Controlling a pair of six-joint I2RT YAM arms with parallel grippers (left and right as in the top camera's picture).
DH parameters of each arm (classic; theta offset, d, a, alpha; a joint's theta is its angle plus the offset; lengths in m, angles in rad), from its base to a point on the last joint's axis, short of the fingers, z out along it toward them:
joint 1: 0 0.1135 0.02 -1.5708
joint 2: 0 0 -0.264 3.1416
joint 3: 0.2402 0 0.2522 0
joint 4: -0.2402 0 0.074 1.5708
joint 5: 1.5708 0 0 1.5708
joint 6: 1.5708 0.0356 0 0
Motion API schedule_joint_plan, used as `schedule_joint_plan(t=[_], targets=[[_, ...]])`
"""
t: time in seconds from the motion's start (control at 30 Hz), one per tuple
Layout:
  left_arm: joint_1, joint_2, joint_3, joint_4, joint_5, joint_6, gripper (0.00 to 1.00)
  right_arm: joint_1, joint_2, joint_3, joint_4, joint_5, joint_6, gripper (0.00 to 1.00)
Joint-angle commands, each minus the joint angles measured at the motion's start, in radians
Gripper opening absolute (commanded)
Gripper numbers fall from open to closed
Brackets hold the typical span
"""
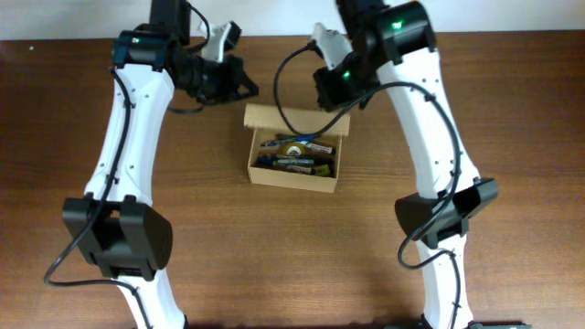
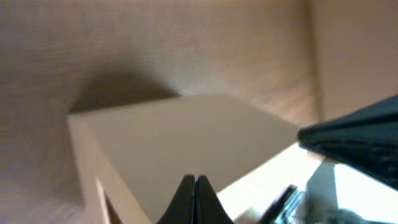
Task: Pack container
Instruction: 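Fold the lid down over the box with both grippers, then press down on the closed lid with both grippers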
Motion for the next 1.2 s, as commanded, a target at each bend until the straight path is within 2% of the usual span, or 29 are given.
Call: schedule_joint_plan(t=[0.0,0.23,0.4,0.53,0.67,0.77,0.87,1.03,1.17], targets=[[-0.021,-0.050,0.011,-0.061,-0.181,0.079,0.02,0.061,-0.093,0.019,-0.006,0.174,0.045,0.04],[-0.053,-0.082,0.011,-0.169,-0.315,0.085,0.02,0.131,-0.182,0.019,-0.006,0.282,0.085,0.04],[-0.102,-0.135,0.011,-0.247,-0.515,0.101,0.02,0.144,-0.246,-0.011,-0.006,0.293,0.104,0.04],[-0.169,-0.228,0.011,-0.310,-0.654,0.101,0.02,0.156,-0.365,-0.141,-0.007,0.324,0.108,0.04],[-0.214,-0.343,0.011,-0.328,-0.723,0.101,0.02,0.162,-0.528,-0.375,-0.006,0.338,0.113,0.04],[-0.223,-0.409,0.006,-0.281,-0.739,0.101,0.02,0.161,-0.601,-0.528,0.021,0.339,0.138,0.04],[-0.222,-0.422,-0.020,-0.195,-0.743,0.101,0.02,0.161,-0.605,-0.638,0.119,0.337,0.142,0.04],[-0.222,-0.381,-0.150,-0.018,-0.730,0.110,0.02,0.161,-0.568,-0.825,0.345,0.333,0.176,0.04],[-0.222,-0.295,-0.198,0.038,-0.657,0.144,0.02,0.160,-0.508,-0.902,0.456,0.311,0.227,0.04]])
